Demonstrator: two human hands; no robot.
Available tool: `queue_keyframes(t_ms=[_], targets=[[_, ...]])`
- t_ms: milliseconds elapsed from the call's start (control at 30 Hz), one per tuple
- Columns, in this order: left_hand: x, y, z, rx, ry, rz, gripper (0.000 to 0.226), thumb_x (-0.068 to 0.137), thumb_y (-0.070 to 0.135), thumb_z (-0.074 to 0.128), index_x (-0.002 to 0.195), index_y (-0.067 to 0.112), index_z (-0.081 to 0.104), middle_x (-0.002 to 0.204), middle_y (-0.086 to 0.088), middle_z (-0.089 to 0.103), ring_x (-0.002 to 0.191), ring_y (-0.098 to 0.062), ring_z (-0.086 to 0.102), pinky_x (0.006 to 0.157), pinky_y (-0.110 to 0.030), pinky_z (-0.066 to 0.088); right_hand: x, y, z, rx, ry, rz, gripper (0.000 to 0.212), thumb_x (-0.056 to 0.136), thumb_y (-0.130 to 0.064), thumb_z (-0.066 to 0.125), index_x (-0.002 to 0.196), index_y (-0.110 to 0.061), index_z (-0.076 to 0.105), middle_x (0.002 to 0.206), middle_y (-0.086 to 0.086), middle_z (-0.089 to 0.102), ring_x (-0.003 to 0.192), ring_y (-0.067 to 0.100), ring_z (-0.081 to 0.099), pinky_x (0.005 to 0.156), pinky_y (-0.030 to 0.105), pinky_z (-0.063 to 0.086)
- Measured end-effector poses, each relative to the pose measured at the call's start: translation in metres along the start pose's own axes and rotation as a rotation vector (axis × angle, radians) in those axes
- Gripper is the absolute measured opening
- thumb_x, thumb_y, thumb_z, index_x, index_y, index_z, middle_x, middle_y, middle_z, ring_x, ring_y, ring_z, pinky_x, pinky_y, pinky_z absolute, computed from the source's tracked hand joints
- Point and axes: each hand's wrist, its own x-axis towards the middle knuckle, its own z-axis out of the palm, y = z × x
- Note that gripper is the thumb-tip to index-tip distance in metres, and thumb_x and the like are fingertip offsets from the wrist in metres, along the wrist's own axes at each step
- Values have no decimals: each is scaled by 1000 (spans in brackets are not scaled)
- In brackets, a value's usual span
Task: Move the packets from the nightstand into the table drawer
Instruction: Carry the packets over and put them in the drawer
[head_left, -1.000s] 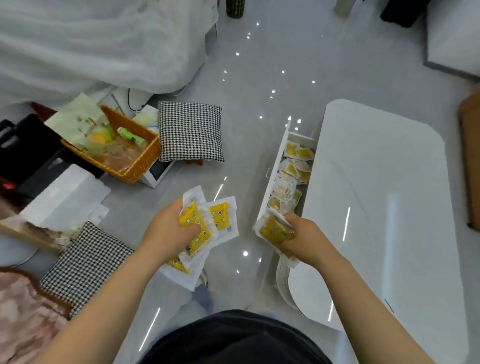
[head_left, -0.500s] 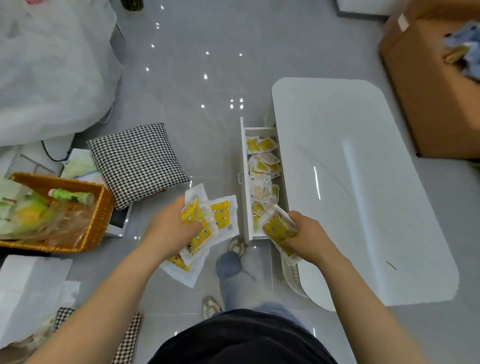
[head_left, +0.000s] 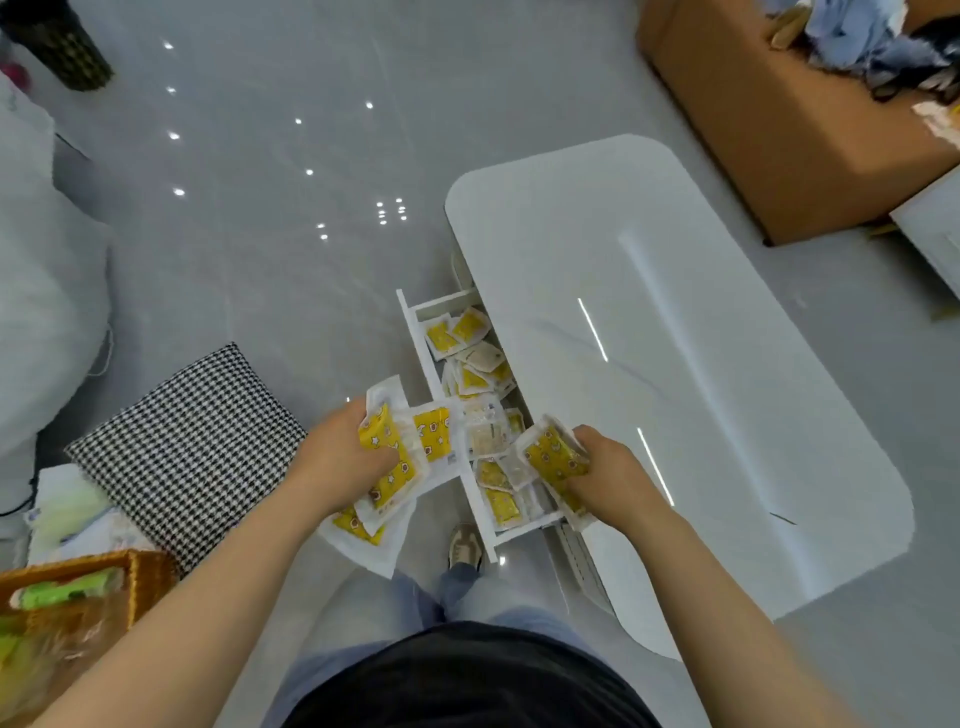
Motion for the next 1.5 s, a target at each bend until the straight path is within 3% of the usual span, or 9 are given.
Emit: queue_keyframes(t_ms=[100, 300, 500, 733, 900, 1067, 1200, 1333, 1500], targets=[[36, 16, -1, 43, -73, 48, 24, 80, 11, 62, 91, 28, 50, 79, 9, 57, 72, -11, 55, 57, -19, 40, 12, 2, -2, 42, 12, 60, 17, 83, -7, 54, 100, -6, 52, 73, 1, 52, 69, 21, 53, 55, 27, 39], [109, 36, 7, 173, -260, 101, 26, 75, 13, 64, 96, 25, 54, 88, 0, 63, 82, -20, 60, 68, -28, 46, 27, 4, 4, 131, 62, 200, 16, 80, -3, 53, 96, -4, 50, 72, 3, 49, 70, 24, 51, 52, 28, 33], [175, 63, 11, 329, -435, 242, 38, 76, 16, 63, 111, 26, 53, 87, 8, 57, 76, -11, 54, 55, -21, 36, 37, -4, 19, 256, 148, 379, 12, 80, -4, 53, 84, -10, 44, 68, 0, 46, 69, 24, 50, 51, 28, 31], [227, 90, 16, 504, -582, 413, 31, 77, 15, 62, 101, 29, 48, 78, 7, 54, 73, -16, 56, 53, -25, 38, 43, -31, 48, 440, 276, 598, 12, 82, -10, 56, 81, -13, 45, 69, -1, 49, 70, 23, 51, 51, 28, 32], [246, 94, 31, 572, -714, 496, 31, 77, 14, 61, 102, 29, 50, 81, 6, 58, 79, -18, 59, 66, -31, 50, 44, -47, 71, 588, 399, 687, 8, 82, -14, 59, 88, -16, 54, 84, 4, 59, 77, 22, 54, 60, 27, 37], [260, 81, 54, 661, -796, 568, 29, 78, 13, 61, 100, 28, 48, 79, 7, 55, 85, -22, 59, 75, -36, 52, 55, -54, 105, 637, 413, 770, 10, 85, -17, 59, 87, -18, 49, 81, 3, 55, 75, 23, 53, 54, 26, 34], [273, 62, 72, 702, -813, 550, 36, 77, 13, 61, 111, 23, 54, 87, 2, 58, 85, -22, 58, 72, -32, 49, 62, -56, 132, 663, 406, 837, 13, 84, -19, 63, 96, -18, 58, 85, 5, 62, 82, 25, 62, 61, 27, 43], [288, 38, 92, 699, -817, 470, 44, 78, 12, 60, 120, 20, 52, 97, -2, 58, 87, -22, 55, 71, -32, 46, 68, -52, 150, 693, 337, 898, 24, 81, -7, 58, 105, -13, 60, 93, 9, 63, 90, 30, 62, 69, 29, 46], [307, 5, 132, 549, -771, 321, 50, 80, 9, 58, 128, 19, 49, 110, -5, 59, 98, -27, 56, 86, -40, 51, 90, -25, 175, 714, 341, 904, 27, 82, -4, 56, 107, -12, 60, 92, 7, 62, 87, 27, 61, 66, 28, 47]])
